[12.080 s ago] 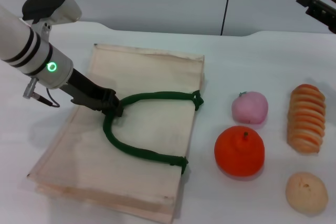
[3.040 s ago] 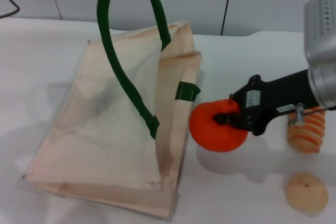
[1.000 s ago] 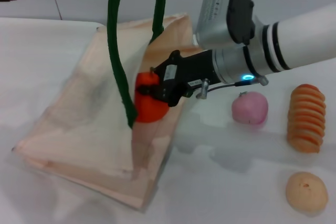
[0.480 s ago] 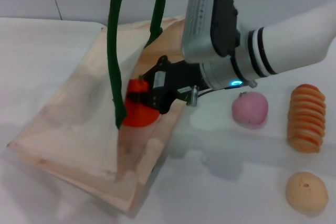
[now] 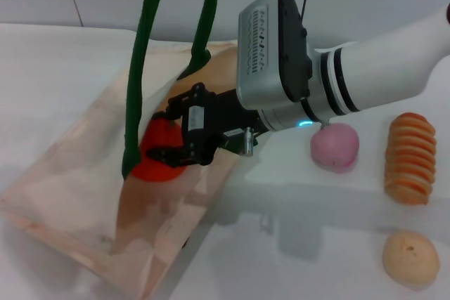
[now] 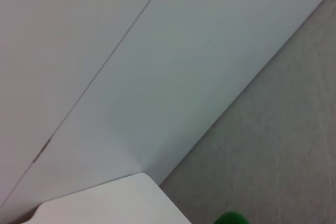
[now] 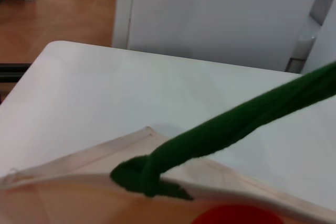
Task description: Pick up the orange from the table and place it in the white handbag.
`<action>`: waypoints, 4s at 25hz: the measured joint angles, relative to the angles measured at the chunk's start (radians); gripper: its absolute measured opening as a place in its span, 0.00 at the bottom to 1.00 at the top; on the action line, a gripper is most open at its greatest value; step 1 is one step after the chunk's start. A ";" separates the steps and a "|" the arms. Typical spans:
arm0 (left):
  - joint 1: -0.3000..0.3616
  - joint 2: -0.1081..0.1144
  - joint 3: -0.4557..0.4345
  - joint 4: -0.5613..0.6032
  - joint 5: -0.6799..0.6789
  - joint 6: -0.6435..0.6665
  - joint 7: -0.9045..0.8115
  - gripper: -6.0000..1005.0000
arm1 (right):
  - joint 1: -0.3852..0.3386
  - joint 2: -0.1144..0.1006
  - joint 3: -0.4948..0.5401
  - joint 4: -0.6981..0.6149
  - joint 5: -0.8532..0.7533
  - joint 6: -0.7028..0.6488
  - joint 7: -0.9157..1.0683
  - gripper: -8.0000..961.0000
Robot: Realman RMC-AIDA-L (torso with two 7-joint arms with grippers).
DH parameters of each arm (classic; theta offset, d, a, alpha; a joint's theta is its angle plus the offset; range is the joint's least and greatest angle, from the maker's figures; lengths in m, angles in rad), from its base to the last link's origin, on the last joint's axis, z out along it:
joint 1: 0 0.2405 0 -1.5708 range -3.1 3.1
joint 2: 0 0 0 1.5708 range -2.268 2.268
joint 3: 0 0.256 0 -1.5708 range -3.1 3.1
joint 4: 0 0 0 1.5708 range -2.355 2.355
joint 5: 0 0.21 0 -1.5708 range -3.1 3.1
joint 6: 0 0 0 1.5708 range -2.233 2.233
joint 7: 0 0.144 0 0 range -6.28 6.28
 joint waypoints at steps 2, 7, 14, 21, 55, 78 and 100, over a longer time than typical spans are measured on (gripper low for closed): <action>0.001 0.000 0.000 0.000 0.000 0.000 0.000 0.14 | 0.000 0.000 0.002 0.000 0.000 -0.010 0.002 0.38; 0.006 0.001 0.000 0.000 0.000 -0.002 0.000 0.14 | -0.001 -0.002 0.006 0.000 0.001 -0.014 0.009 0.63; 0.018 0.008 0.000 0.000 -0.003 -0.004 0.000 0.14 | 0.001 -0.006 0.011 -0.005 0.001 -0.006 0.023 0.92; 0.030 0.012 0.000 0.000 -0.003 -0.008 0.000 0.14 | -0.003 -0.017 0.039 -0.005 -0.020 -0.010 0.051 0.92; 0.134 0.038 0.000 0.084 -0.189 -0.097 -0.001 0.72 | -0.212 -0.018 0.648 -0.238 -0.478 -0.003 0.238 0.92; 0.277 -0.108 -0.003 0.088 -0.533 -0.320 0.466 0.72 | -0.373 -0.012 0.819 -0.110 0.151 -0.011 -0.232 0.92; 0.417 -0.150 -0.014 0.578 -0.828 -0.643 1.365 0.72 | -0.388 -0.013 0.849 0.414 0.813 0.207 -0.946 0.92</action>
